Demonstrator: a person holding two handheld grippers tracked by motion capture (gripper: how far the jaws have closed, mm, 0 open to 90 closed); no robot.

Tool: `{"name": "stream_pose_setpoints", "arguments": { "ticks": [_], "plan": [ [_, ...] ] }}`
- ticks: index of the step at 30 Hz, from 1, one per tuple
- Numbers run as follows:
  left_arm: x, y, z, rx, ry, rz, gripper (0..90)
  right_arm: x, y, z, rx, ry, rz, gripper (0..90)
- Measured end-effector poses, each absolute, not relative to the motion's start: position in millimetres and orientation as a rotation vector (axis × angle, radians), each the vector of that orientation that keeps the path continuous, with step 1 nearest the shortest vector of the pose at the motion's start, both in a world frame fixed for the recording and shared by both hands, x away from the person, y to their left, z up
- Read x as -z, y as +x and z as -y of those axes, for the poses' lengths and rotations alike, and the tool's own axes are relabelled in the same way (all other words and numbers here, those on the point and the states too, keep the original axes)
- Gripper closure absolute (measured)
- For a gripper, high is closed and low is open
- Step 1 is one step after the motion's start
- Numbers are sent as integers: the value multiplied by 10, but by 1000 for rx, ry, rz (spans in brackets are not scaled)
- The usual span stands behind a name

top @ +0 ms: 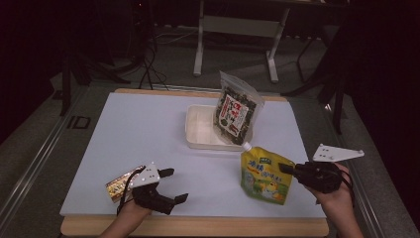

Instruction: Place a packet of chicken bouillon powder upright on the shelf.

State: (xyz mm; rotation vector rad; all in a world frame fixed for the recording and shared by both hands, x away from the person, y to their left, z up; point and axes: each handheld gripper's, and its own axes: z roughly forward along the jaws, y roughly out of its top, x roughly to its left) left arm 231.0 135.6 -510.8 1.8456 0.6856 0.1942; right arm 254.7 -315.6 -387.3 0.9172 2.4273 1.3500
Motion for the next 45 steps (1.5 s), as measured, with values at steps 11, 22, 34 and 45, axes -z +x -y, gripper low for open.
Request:
{"name": "stream_pose_setpoints", "arguments": {
  "ticks": [11, 22, 34, 45],
  "plan": [
    [5116, 2308, -1353, -206, 1841, -685, 35, 3562, 2635, 3043, -1438, 910, -2328, 900],
    [5107, 2306, -1374, -211, 1838, -687, 35, 3341, 2727, 2728, -1456, 880, -2308, 900],
    [5108, 2299, -1375, -212, 1832, -687, 35, 3195, 2889, 2485, -1517, 877, -2271, 900],
    [5119, 2291, -1381, -226, 1831, -683, 35, 3043, 3025, 2178, -1507, 863, -2199, 900]
  ]
}}
